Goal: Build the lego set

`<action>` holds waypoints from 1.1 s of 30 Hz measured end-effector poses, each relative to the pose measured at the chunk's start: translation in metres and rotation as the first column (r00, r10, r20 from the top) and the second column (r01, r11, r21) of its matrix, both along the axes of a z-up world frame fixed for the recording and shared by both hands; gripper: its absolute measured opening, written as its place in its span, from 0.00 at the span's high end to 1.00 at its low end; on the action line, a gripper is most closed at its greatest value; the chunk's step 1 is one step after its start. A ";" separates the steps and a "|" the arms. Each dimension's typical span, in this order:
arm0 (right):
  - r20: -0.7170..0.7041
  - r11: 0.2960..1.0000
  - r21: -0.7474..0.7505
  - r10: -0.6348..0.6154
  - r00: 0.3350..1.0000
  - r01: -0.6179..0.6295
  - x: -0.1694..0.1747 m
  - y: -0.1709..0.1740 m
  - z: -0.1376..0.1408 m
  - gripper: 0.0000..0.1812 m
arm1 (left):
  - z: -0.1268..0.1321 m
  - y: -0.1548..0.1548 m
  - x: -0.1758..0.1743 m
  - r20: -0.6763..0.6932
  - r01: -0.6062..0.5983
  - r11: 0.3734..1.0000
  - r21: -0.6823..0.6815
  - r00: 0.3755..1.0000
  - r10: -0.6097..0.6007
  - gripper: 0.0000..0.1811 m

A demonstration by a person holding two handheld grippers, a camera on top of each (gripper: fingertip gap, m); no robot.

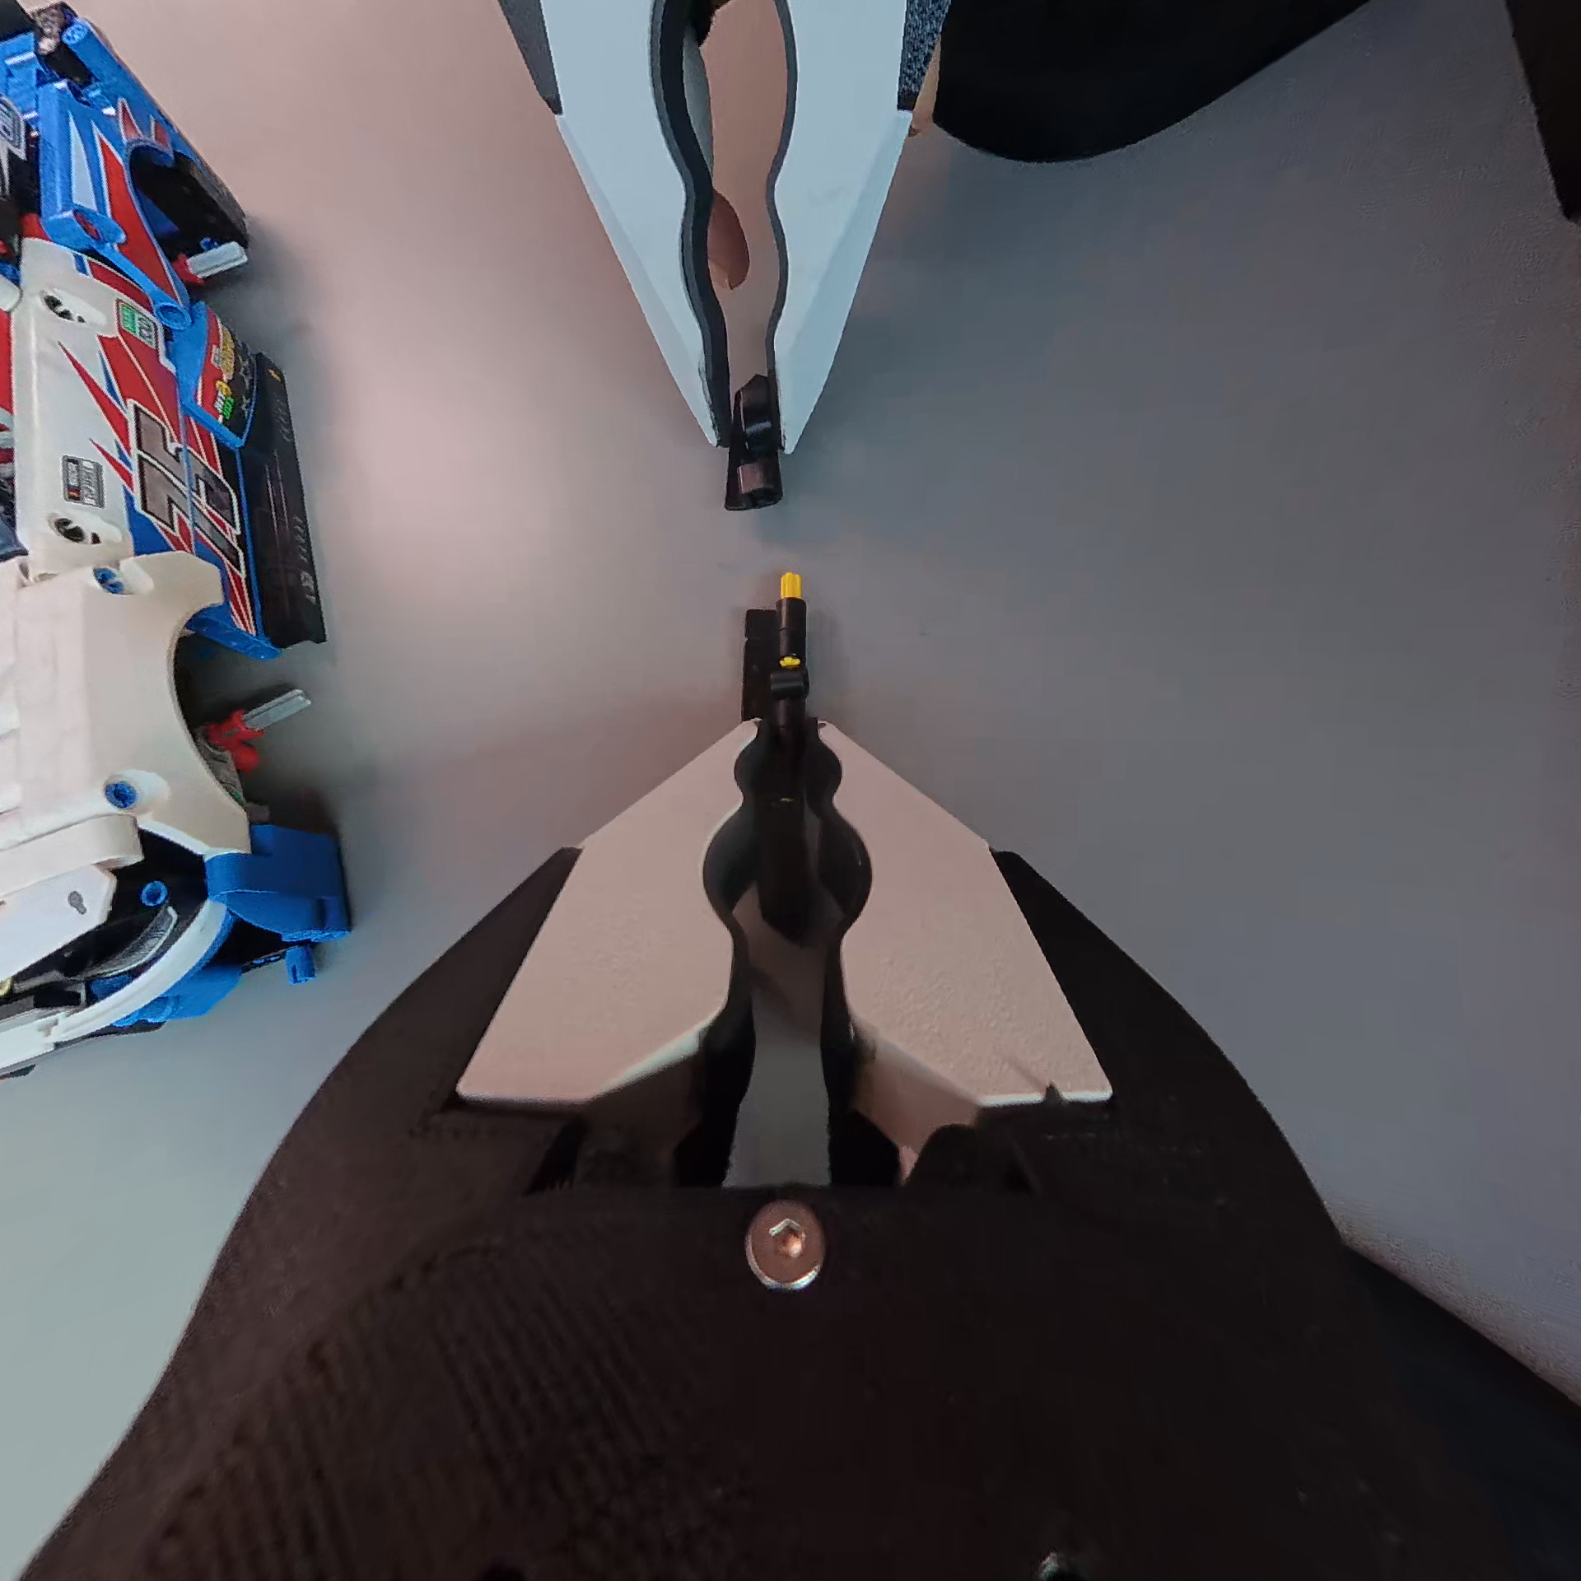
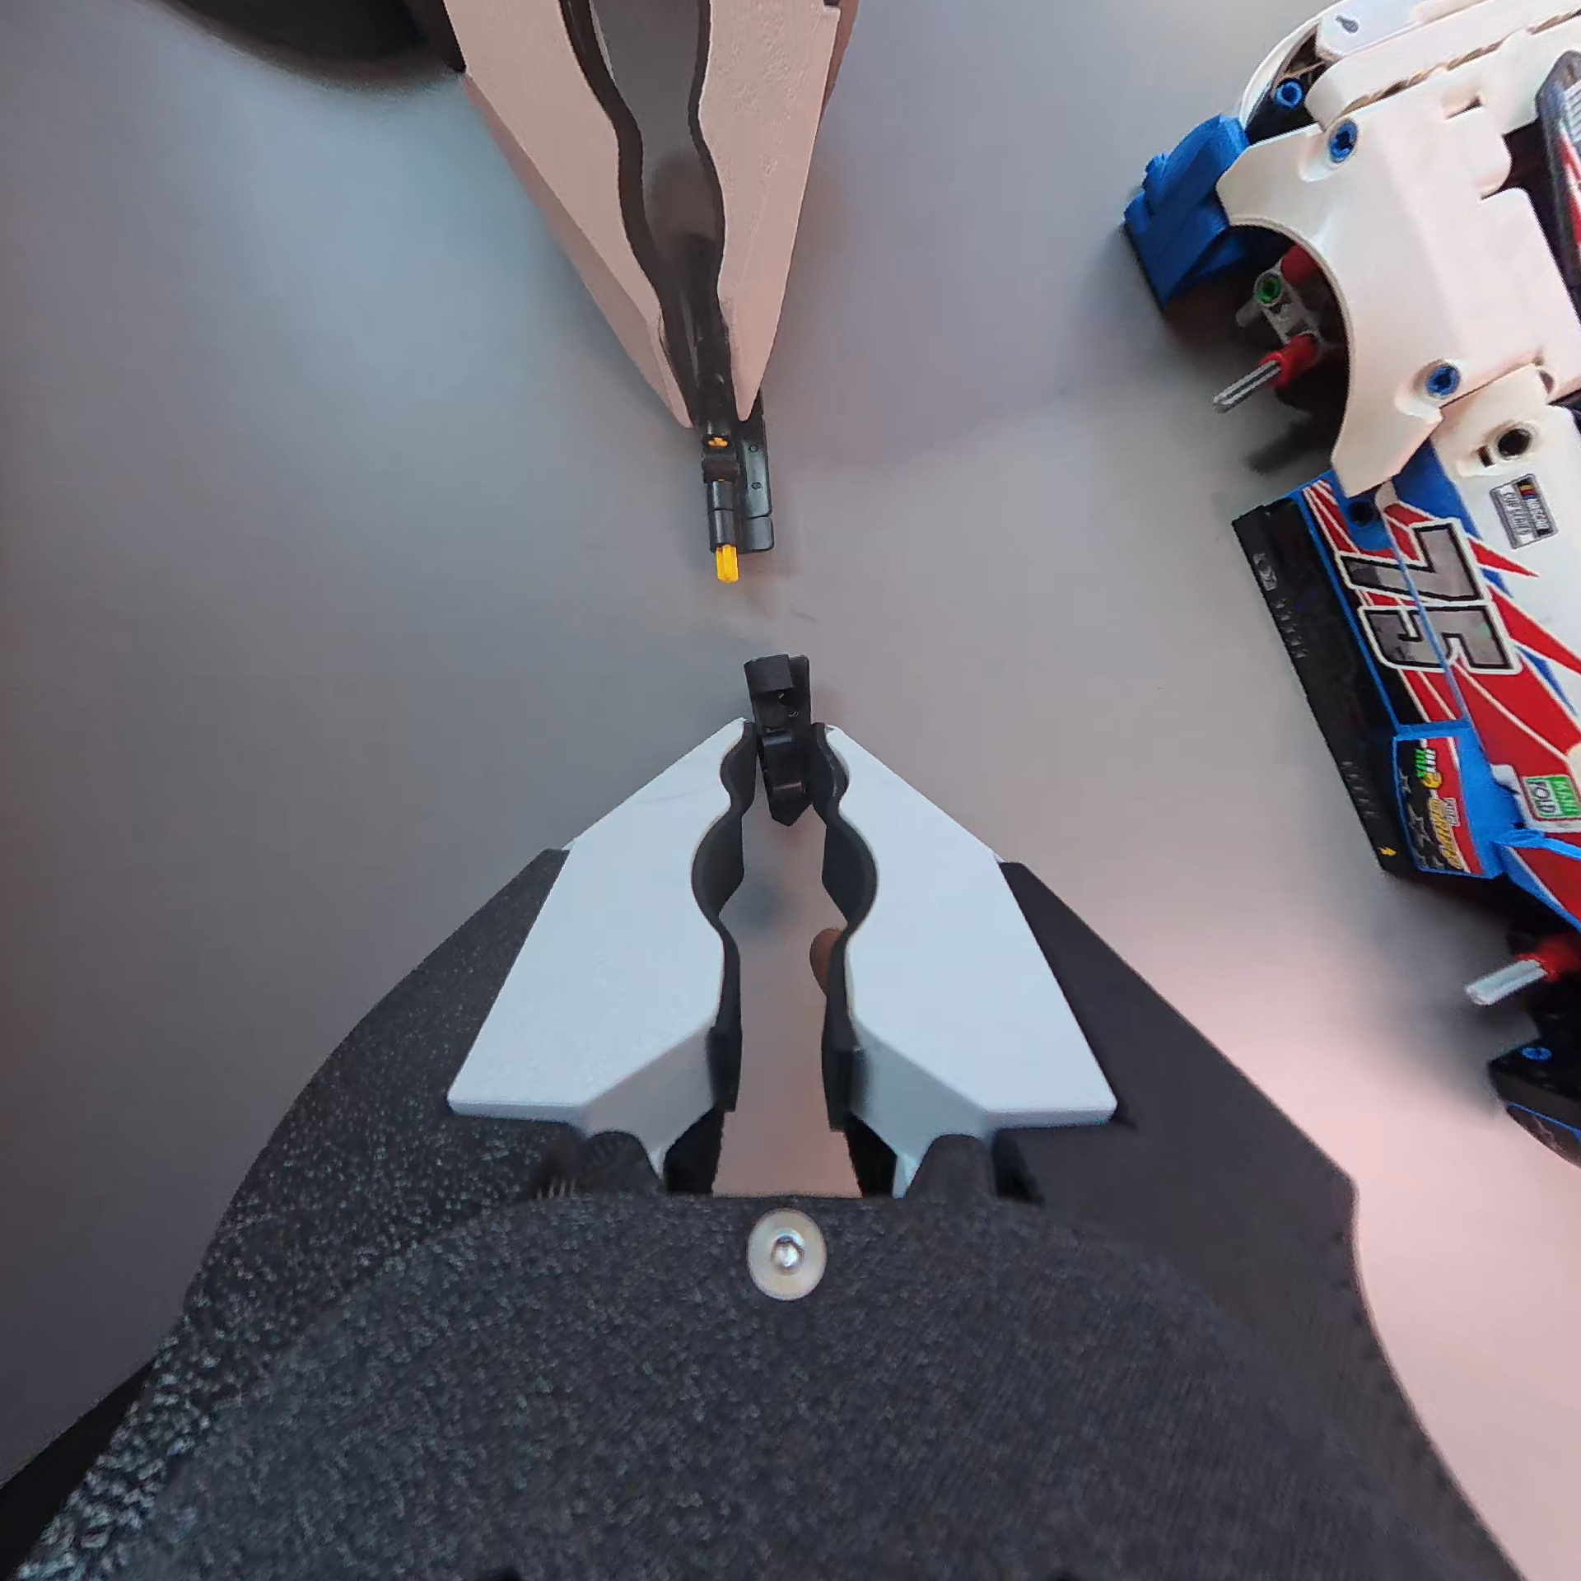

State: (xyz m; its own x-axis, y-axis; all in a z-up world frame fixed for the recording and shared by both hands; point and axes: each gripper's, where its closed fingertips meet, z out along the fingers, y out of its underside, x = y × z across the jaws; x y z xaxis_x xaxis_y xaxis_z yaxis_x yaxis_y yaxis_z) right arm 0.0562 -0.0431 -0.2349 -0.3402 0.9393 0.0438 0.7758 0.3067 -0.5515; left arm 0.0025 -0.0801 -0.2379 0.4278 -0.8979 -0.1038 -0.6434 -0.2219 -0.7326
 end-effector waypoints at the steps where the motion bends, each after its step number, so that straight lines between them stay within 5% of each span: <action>1: -0.006 1.000 -0.008 -0.002 1.000 0.002 -0.001 -0.002 0.002 0.95 | 0.002 0.000 0.001 0.018 0.000 1.000 -0.008 1.000 0.000 0.97; 18: 0.038 1.000 0.006 0.019 0.999 -0.020 -0.013 -0.016 -0.004 0.95 | -0.002 -0.002 0.003 -0.011 0.001 1.000 -0.001 1.000 -0.001 0.97; 33: 0.072 0.993 0.022 -0.117 0.991 0.115 -0.012 -0.015 -0.008 0.95 | -0.003 0.002 0.006 -0.082 -0.039 0.994 0.099 0.995 0.048 0.97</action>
State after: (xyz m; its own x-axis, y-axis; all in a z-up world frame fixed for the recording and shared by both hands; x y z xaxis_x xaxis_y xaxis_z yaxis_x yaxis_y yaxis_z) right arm 0.0444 -0.0584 -0.2428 -0.2319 0.9719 0.0400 0.8446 0.2216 -0.4874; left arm 0.0089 -0.0784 -0.2405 0.4523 -0.8626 -0.2267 -0.6953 -0.1818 -0.6954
